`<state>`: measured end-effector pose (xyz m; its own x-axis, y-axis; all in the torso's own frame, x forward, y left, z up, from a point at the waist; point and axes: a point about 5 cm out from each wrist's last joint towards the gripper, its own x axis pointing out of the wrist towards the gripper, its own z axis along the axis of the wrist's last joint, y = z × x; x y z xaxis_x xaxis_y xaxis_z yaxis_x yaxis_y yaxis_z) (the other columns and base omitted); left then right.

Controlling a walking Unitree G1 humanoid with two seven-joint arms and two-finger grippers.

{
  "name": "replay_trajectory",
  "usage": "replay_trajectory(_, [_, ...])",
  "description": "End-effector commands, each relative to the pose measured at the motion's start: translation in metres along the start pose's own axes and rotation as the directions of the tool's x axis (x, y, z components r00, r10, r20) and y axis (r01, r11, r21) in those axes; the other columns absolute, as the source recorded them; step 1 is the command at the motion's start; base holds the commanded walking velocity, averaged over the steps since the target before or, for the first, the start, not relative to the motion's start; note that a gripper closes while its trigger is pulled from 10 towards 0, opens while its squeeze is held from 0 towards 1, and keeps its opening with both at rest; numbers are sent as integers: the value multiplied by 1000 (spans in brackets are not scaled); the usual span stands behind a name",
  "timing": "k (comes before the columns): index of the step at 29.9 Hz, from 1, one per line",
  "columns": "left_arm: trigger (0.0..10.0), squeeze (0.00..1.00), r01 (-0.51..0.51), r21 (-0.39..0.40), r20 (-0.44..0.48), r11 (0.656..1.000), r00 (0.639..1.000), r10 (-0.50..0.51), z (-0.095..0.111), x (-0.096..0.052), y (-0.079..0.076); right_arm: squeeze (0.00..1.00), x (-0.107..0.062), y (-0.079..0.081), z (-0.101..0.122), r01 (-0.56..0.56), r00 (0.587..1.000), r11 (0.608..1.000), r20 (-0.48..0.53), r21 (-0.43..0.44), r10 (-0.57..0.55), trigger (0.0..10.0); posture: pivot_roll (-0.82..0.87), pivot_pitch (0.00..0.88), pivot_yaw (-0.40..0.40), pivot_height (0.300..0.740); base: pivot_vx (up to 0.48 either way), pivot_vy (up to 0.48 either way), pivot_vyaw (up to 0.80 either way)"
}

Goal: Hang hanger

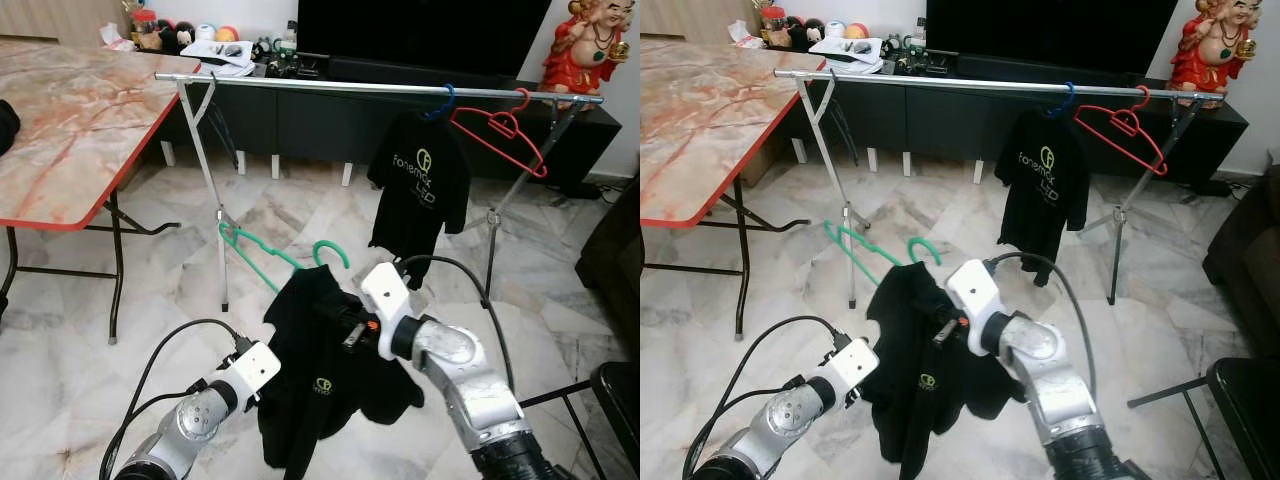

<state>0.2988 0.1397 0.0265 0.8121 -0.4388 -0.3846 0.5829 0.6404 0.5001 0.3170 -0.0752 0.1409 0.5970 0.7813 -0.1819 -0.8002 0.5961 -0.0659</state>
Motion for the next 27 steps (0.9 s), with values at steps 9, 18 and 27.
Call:
replay_trajectory(9, [10000, 0, 164, 69, -27, 984, 986, -162, -4, 2, -17, 0, -1, 8, 17, 2, 1000, 1000, 25, -16, -1, 0, 45, 95, -79, 740, 0, 0, 0])
replay_trajectory(18, [10000, 0, 182, 72, -60, 981, 982, -178, -9, 2, -15, 0, 3, 11, 26, -8, 999, 1000, 46, -15, 8, 0, 47, 100, -77, 740, 0, 0, 0])
replay_trajectory(27, [10000, 0, 71, 89, -87, 994, 994, -63, -9, 6, -5, 0, 5, 14, 35, -21, 997, 1000, 67, -18, 22, 0, 41, 99, -78, 740, 0, 0, 0])
